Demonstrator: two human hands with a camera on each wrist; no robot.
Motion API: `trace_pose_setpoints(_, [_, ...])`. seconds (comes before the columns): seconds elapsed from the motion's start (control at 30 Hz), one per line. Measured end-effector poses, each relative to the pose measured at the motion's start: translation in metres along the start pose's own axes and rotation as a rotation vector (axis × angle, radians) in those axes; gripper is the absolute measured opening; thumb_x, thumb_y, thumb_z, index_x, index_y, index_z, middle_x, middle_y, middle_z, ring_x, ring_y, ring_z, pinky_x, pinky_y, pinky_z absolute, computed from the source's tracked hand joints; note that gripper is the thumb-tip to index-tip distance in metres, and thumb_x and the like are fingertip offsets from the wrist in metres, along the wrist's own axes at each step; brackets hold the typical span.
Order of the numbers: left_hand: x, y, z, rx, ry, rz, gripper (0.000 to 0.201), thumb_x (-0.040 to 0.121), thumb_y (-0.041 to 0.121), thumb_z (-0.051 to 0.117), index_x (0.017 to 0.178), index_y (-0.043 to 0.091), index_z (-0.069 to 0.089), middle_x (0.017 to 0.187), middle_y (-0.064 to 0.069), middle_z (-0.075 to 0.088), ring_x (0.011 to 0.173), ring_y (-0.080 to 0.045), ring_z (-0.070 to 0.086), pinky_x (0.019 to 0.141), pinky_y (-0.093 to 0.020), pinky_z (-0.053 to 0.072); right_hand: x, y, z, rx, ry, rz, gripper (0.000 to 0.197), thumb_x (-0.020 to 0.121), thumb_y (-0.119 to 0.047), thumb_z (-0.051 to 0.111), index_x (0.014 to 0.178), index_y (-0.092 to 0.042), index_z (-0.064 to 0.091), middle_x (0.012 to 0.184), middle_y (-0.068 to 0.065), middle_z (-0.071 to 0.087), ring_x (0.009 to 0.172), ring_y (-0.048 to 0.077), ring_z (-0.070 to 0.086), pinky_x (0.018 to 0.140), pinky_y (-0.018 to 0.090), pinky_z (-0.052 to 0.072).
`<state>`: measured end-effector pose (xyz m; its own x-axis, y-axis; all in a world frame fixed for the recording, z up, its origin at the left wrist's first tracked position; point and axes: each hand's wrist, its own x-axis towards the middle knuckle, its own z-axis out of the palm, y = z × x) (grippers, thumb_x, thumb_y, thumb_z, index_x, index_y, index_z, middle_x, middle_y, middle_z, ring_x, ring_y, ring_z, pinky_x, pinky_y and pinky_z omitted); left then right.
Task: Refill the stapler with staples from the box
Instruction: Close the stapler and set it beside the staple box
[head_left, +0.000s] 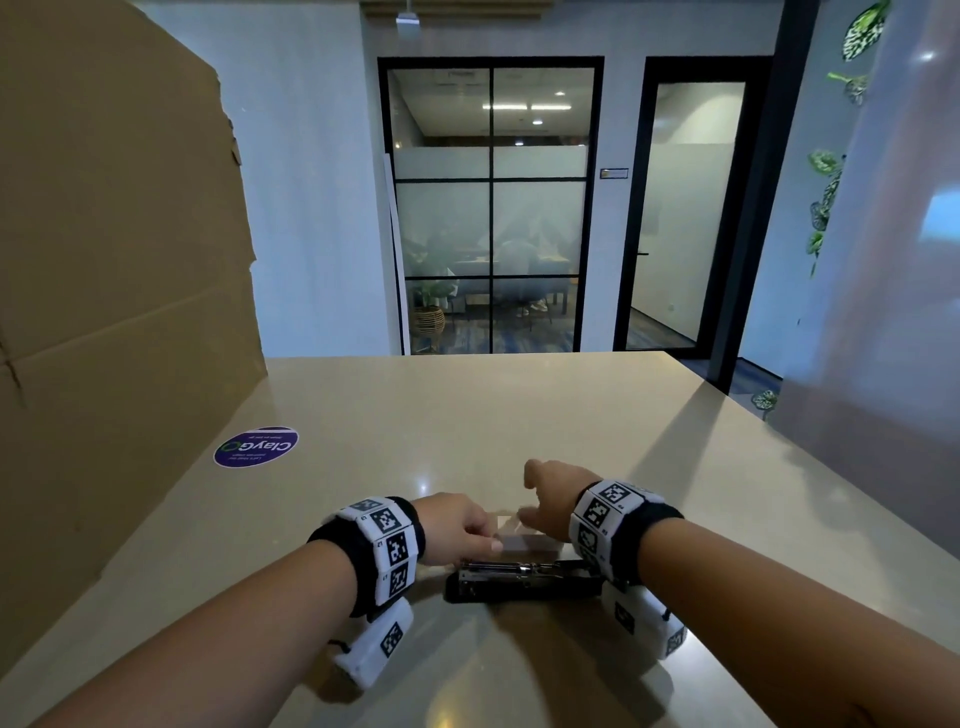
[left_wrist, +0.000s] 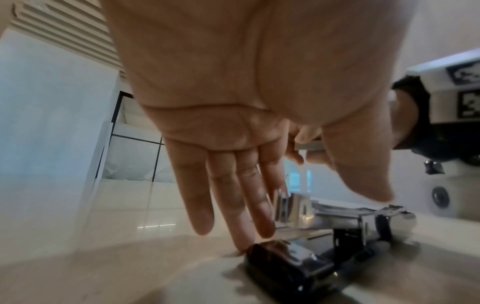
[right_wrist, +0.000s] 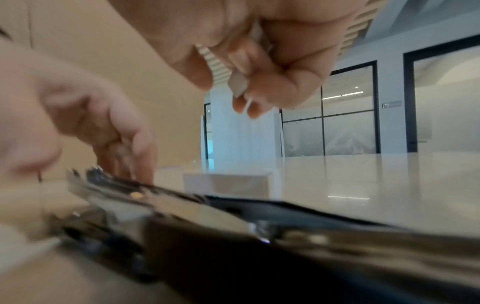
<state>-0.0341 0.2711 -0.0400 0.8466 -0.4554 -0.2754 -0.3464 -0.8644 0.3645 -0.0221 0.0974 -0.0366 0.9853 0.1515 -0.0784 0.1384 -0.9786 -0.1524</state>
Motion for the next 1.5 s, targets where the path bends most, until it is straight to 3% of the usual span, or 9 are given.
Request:
trace_pose_setpoints(0.27, [-0.005,-0.004,0.003,0.193,-0.027,-0.033,0.040,0.073,0.035,0.078,0.109,0.020,0.066,0.111,0.000,0.069,0.100,-0.019,0.064,0.086,-0.033,0.051,-0.015,-0.011,-0.005,0.236,0.140,-0.037,0.026,0.091,-0.011,0.033,0.105,-0.007,0.054,0.117,0.016,0.059,0.101,0.033,0.059,0.083,0.037,0.046])
trace_pose_setpoints(0.37, [-0.006,-0.007,0.005,0.202,-0.002,-0.039,0.038,0.074,0.032,0.077,0.108,0.019,0.067,0.110,-0.001,0.069,0.092,-0.016,0.060,0.082,-0.031,0.050,-0.021,-0.020,0.002,0.237,0.136,-0.153,0.031,0.095,-0.009,0.036,0.114,-0.011,0.060,0.123,0.012,0.054,0.107,0.030,0.058,0.094,0.036,0.046])
trace_pose_setpoints(0.53, [-0.008,-0.008,0.008,0.217,0.031,-0.059,0.036,0.077,0.032,0.075,0.109,0.018,0.067,0.111,-0.001,0.069,0.090,-0.016,0.059,0.074,-0.026,0.044,-0.025,-0.029,0.006,0.259,0.175,-0.257,0.026,0.090,-0.011,0.053,0.107,-0.020,0.071,0.111,0.007,0.069,0.104,0.024,0.062,0.092,0.033,0.050])
trace_pose_setpoints(0.77, [-0.008,-0.010,0.010,0.208,0.062,-0.064,0.035,0.076,0.034,0.075,0.107,0.020,0.069,0.110,0.000,0.070,0.086,-0.014,0.056,0.072,-0.025,0.041,-0.027,-0.032,0.014,0.521,0.172,-0.218,0.024,0.082,-0.009,0.069,0.104,-0.016,0.073,0.079,-0.007,0.064,0.059,0.004,0.055,0.062,0.014,0.044])
trace_pose_setpoints(0.87, [-0.008,-0.010,0.010,0.209,0.060,-0.069,0.036,0.076,0.035,0.075,0.108,0.020,0.068,0.110,0.000,0.069,0.094,-0.018,0.062,0.073,-0.025,0.043,-0.027,-0.034,0.016,0.525,0.190,-0.228,0.016,0.077,-0.009,0.074,0.088,-0.020,0.071,0.069,-0.014,0.058,0.063,0.006,0.057,0.066,0.018,0.045])
trace_pose_setpoints(1.03, [-0.008,-0.011,0.010,0.215,0.065,-0.060,0.036,0.075,0.036,0.076,0.105,0.019,0.069,0.108,-0.002,0.069,0.092,-0.019,0.061,0.074,-0.026,0.042,-0.027,-0.034,0.018,0.541,0.194,-0.202,0.038,0.071,-0.009,0.078,0.058,-0.033,0.052,0.064,-0.015,0.056,0.069,0.011,0.060,0.070,0.025,0.051])
trace_pose_setpoints(1.2, [-0.008,-0.013,0.010,0.195,0.063,-0.042,0.036,0.074,0.035,0.076,0.104,0.015,0.070,0.104,-0.005,0.072,0.088,-0.020,0.062,0.079,-0.032,0.049,-0.027,-0.035,0.021,0.521,0.154,-0.191,0.014,0.070,-0.010,0.080,0.075,-0.014,0.068,0.075,-0.004,0.062,0.072,0.011,0.059,0.065,0.016,0.045])
trace_pose_setpoints(1.3, [-0.007,-0.015,0.011,0.182,0.067,-0.035,0.034,0.074,0.035,0.077,0.102,0.017,0.071,0.104,-0.003,0.072,0.096,-0.022,0.066,0.080,-0.031,0.050,-0.028,-0.033,0.021,0.492,0.123,-0.186,0.018,0.070,-0.018,0.082,0.075,-0.019,0.065,0.075,-0.006,0.062,0.074,0.011,0.059,0.062,0.012,0.044])
trace_pose_setpoints(1.5, [-0.006,-0.016,0.011,0.190,0.077,-0.023,0.036,0.073,0.036,0.077,0.103,0.017,0.070,0.106,-0.002,0.071,0.097,-0.022,0.065,0.073,-0.027,0.044,-0.034,-0.033,0.016,0.184,-0.003,-0.225,0.023,0.083,-0.015,0.064,0.105,-0.014,0.071,0.109,0.007,0.072,0.100,0.024,0.066,0.081,0.025,0.048])
